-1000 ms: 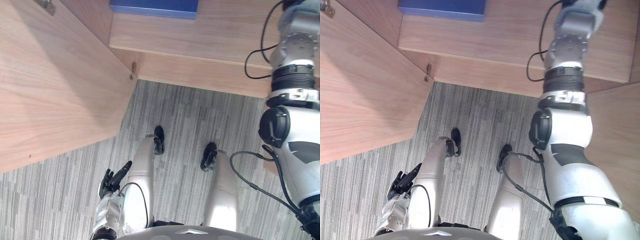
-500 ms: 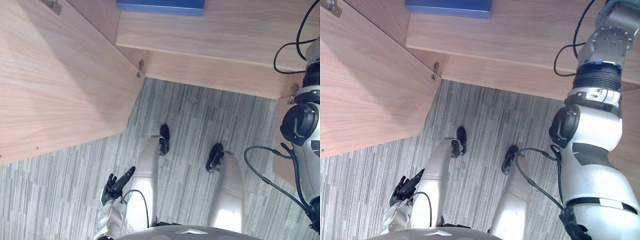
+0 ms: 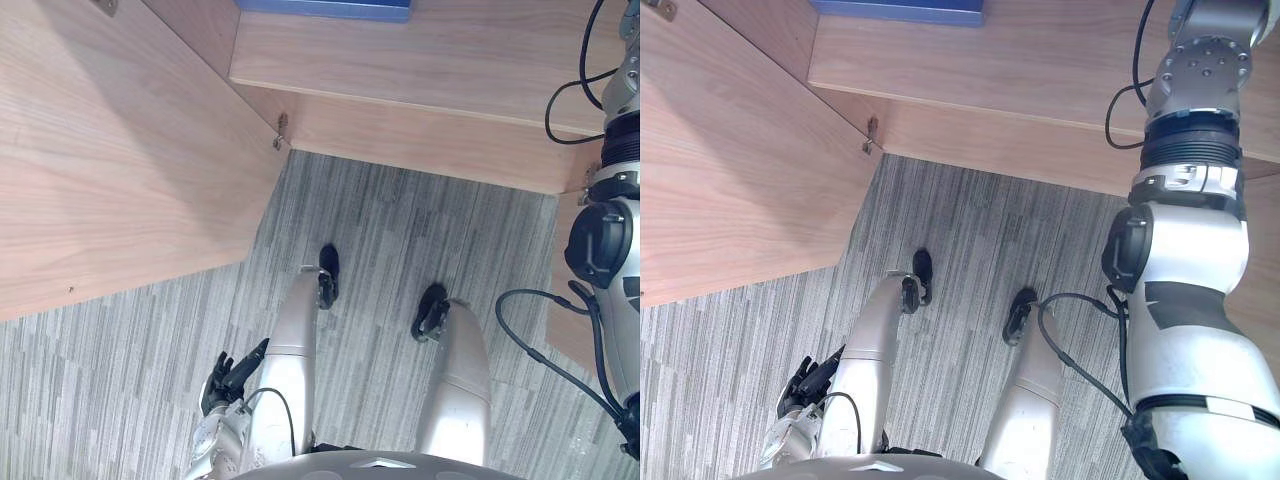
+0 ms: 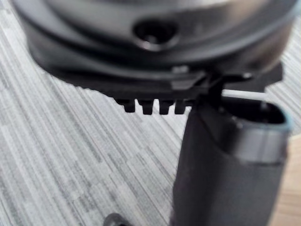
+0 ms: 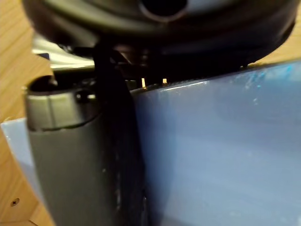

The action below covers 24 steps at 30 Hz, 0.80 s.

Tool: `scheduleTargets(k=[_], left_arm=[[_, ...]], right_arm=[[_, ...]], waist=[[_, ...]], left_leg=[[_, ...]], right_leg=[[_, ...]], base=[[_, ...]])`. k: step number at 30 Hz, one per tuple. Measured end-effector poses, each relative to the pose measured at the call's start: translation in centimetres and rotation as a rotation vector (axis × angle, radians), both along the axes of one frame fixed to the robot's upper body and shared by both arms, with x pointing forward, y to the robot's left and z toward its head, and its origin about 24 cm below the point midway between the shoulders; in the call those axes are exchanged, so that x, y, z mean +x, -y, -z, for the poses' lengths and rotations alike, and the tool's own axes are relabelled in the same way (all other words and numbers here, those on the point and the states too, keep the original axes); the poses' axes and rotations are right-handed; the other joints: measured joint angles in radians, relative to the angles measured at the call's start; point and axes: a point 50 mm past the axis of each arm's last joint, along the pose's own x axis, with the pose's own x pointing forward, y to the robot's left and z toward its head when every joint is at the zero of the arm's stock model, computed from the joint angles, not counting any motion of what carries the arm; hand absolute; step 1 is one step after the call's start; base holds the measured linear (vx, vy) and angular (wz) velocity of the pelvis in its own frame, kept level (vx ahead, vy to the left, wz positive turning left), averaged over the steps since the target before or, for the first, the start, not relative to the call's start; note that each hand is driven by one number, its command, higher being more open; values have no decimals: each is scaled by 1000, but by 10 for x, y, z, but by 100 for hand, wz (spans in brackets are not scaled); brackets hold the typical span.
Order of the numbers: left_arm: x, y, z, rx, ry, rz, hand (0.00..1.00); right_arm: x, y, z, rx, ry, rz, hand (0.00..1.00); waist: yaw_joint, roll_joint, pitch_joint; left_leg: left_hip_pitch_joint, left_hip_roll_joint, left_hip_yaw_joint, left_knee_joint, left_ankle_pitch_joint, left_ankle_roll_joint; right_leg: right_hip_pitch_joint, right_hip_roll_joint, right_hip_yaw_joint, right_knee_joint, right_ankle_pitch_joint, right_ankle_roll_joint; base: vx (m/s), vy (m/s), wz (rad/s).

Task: Walk over to the cabinet, pick up the folder, carry it to the office cabinet, place the folder inside the office cabinet, then close the office cabinet door

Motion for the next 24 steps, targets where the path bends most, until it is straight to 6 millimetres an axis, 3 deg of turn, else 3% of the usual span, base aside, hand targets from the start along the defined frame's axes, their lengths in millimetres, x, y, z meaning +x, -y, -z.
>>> scheduleTargets(k=[24], left_arm=[[2, 1, 2, -14, -15, -55, 100]], right_arm=[[2, 10, 10, 144, 0, -22, 100]], waist=[[-5, -5, 3]], left_leg=[[10, -3, -11, -73, 49, -14]], right_leg=[[1, 1, -21, -33, 15, -13]], base=[[-36, -46, 2]])
